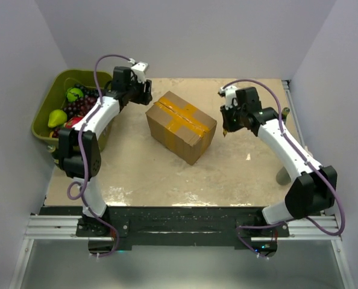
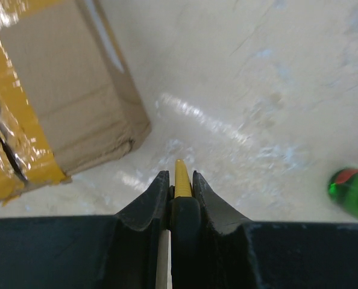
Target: Unpack the express box
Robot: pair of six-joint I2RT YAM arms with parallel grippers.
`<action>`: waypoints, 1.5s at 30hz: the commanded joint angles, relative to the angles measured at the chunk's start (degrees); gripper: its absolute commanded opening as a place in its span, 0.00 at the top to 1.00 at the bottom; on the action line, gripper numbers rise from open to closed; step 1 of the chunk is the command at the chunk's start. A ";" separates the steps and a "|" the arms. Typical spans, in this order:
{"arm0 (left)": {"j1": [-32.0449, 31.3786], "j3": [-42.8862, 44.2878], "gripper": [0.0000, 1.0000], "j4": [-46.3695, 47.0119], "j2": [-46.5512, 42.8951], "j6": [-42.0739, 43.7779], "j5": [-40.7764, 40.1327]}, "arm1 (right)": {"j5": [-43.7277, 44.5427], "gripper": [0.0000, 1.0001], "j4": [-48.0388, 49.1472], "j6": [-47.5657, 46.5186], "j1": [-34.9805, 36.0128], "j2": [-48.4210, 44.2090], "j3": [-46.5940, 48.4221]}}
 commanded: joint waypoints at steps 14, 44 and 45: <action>-0.31 -19.91 0.39 -5.21 -16.79 -1.39 8.17 | -1.72 1.00 3.29 0.83 4.63 19.18 19.81; -14.99 -2.68 0.22 -15.42 -15.39 25.41 23.73 | -44.79 1.00 15.86 34.21 -17.52 13.48 15.96; -15.16 -2.95 0.22 -15.24 -14.87 25.41 24.17 | -44.96 1.00 17.43 34.84 -17.60 13.48 15.26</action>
